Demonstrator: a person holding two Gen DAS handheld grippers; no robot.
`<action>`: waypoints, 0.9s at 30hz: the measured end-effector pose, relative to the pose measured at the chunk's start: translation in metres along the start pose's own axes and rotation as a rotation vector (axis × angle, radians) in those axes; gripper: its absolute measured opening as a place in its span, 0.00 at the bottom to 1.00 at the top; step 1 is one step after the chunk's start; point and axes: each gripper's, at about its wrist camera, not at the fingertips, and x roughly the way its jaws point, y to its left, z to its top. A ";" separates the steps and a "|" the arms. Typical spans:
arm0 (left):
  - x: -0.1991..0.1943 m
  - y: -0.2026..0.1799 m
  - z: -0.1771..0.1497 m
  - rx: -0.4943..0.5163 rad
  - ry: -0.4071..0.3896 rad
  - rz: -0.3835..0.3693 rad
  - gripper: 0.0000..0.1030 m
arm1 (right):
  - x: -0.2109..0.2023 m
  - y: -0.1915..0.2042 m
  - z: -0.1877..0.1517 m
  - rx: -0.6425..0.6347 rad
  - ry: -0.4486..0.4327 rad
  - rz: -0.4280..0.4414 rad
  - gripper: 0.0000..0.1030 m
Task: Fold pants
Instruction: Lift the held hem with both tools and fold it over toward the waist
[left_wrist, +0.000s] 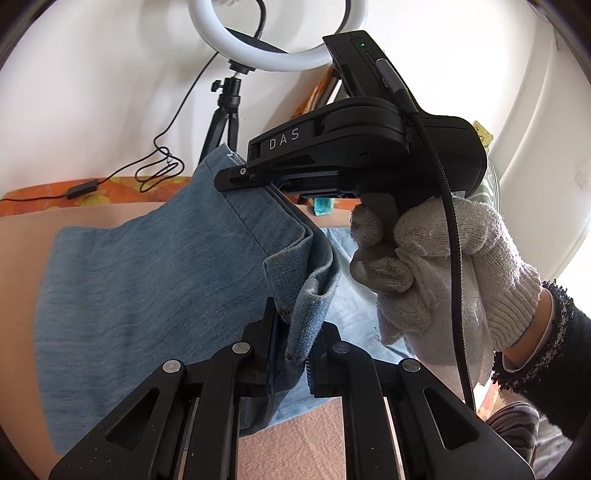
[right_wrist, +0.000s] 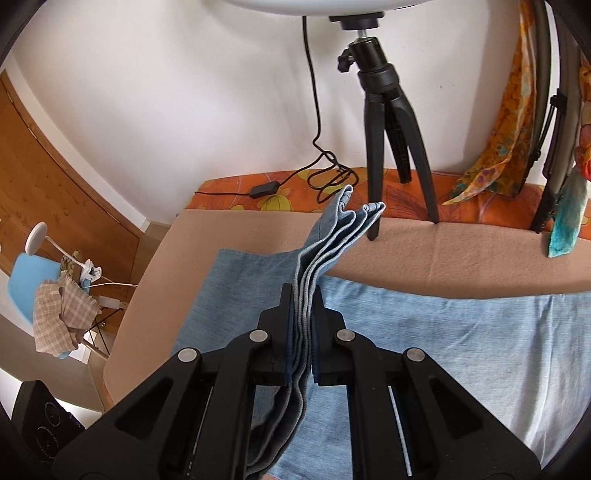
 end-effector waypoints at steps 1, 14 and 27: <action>0.003 -0.004 0.001 0.003 0.003 -0.005 0.10 | -0.004 -0.004 -0.001 -0.002 -0.003 -0.005 0.08; 0.042 -0.069 0.014 0.053 0.024 -0.081 0.10 | -0.065 -0.074 -0.004 0.032 -0.052 -0.049 0.08; 0.091 -0.136 0.027 0.116 0.061 -0.164 0.10 | -0.125 -0.145 -0.014 0.065 -0.095 -0.103 0.08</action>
